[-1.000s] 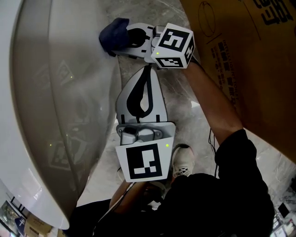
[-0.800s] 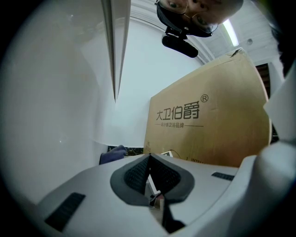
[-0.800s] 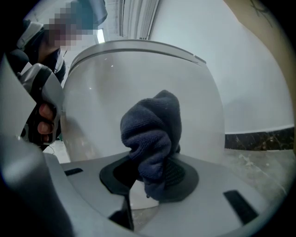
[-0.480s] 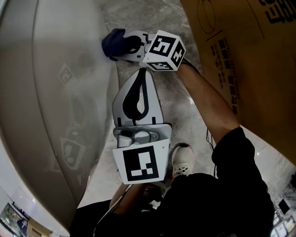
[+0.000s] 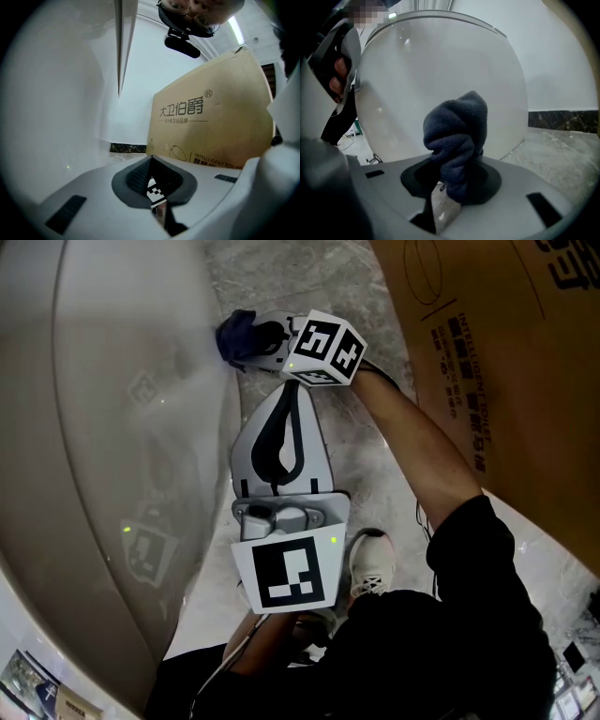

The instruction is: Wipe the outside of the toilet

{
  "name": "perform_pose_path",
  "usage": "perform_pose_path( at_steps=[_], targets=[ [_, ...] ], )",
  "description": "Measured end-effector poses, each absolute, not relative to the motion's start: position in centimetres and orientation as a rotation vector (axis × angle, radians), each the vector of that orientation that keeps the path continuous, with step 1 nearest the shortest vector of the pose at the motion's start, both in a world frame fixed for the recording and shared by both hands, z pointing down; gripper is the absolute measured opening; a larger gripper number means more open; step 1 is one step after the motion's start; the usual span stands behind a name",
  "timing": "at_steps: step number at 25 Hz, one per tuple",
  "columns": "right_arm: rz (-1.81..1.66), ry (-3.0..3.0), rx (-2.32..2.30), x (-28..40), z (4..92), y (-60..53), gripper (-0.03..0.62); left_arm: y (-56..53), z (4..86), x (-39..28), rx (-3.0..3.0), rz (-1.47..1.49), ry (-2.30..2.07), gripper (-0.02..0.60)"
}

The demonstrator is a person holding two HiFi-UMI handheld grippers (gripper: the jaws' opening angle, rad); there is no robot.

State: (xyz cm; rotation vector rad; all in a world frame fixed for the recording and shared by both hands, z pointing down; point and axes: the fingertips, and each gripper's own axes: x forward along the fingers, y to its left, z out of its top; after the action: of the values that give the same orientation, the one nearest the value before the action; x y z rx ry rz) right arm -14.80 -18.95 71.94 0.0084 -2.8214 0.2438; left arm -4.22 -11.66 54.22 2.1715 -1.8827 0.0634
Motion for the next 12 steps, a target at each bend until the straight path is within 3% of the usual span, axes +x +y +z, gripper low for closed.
perform_pose_path(
  at_steps=[12],
  targets=[
    [0.246,-2.732,0.024,-15.2,74.7,-18.7,0.112,-11.5,54.5,-4.3,2.169,0.055,-1.869,0.011]
  ],
)
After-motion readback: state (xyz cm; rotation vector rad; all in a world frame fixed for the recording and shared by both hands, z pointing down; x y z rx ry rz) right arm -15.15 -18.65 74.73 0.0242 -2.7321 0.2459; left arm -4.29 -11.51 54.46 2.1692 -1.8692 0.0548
